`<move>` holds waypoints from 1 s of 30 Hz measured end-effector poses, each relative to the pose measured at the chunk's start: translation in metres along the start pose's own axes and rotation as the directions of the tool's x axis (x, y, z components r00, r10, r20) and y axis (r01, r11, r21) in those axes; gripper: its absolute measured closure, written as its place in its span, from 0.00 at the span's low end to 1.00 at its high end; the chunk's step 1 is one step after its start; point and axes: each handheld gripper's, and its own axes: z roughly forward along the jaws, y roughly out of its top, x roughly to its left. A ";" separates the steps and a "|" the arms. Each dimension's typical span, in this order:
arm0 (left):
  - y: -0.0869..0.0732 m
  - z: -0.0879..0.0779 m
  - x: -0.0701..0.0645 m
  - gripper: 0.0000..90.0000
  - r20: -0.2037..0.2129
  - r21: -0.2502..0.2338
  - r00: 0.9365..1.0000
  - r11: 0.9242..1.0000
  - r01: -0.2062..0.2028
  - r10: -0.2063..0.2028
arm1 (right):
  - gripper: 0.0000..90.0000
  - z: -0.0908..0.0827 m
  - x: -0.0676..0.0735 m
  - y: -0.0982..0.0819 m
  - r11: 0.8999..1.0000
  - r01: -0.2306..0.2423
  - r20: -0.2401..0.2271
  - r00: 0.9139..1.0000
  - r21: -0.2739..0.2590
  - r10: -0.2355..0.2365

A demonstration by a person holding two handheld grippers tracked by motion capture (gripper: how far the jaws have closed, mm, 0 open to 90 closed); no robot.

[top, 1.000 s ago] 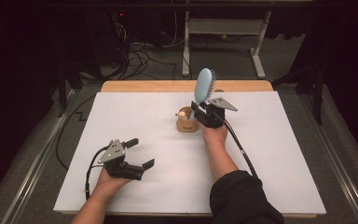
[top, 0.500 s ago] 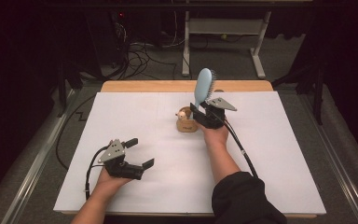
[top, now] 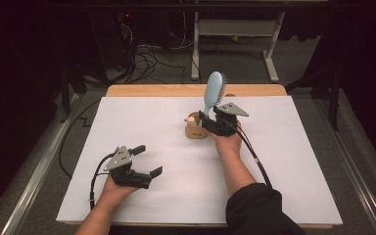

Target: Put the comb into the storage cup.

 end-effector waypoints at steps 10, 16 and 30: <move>0.000 0.000 0.000 0.00 -0.001 0.000 1.000 1.000 0.003 -0.003 | 0.29 -0.005 -0.003 0.001 1.000 -0.011 0.002 1.000 0.006 0.011; 0.000 0.000 0.001 0.00 -0.003 -0.001 1.000 1.000 0.004 -0.004 | 0.21 -0.008 -0.004 0.002 1.000 -0.008 -0.008 1.000 0.009 0.008; 0.000 0.000 0.002 0.00 -0.006 0.005 1.000 1.000 0.002 -0.002 | 0.00 -0.022 -0.002 0.005 1.000 0.013 -0.030 0.999 0.010 -0.013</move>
